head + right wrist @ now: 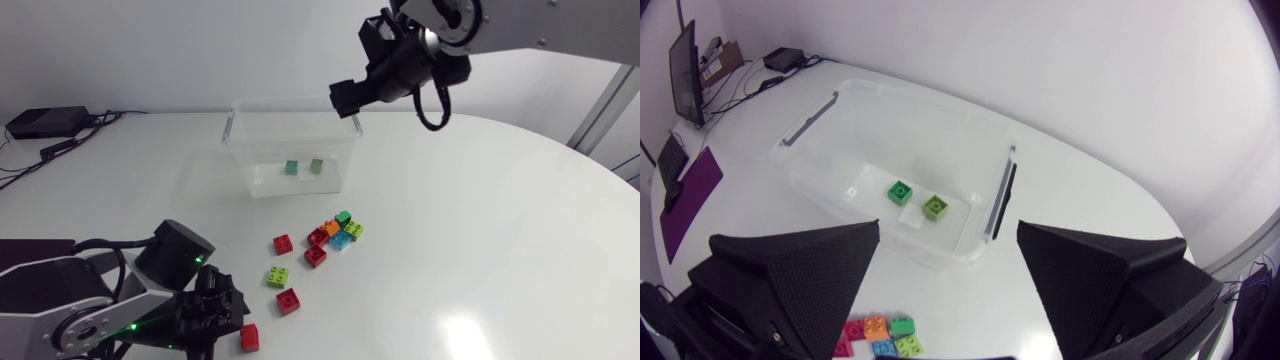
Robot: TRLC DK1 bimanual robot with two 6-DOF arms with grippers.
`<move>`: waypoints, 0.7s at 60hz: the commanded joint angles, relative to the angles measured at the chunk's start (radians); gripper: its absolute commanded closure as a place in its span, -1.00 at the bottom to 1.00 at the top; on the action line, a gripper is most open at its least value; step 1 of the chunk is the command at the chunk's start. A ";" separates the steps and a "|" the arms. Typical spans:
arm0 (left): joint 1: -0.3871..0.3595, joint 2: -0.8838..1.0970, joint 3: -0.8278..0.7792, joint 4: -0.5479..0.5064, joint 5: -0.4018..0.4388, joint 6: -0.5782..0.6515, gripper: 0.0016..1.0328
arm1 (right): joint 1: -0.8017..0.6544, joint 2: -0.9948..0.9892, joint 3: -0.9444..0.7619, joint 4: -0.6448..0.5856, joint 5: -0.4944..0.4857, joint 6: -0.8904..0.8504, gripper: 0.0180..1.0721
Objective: Place the duplo bricks in the container
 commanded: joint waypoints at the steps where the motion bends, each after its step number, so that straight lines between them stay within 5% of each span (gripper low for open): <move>1: -0.010 0.055 -0.006 0.017 -0.002 -0.022 -0.77 | 0.015 -0.096 -0.169 0.010 -0.019 -0.022 -0.92; 11: -0.021 0.124 0.002 0.046 -0.002 -0.028 -0.59 | 0.015 -0.217 -0.376 0.030 -0.067 -0.071 -0.92; 23: -0.019 0.185 0.018 0.097 -0.002 -0.045 0.22 | 0.008 -0.267 -0.514 0.062 -0.096 -0.108 -0.92; 42: -0.022 0.180 0.028 0.149 -0.002 -0.053 0.35 | 0.015 -0.260 -0.686 0.146 -0.128 -0.129 -0.91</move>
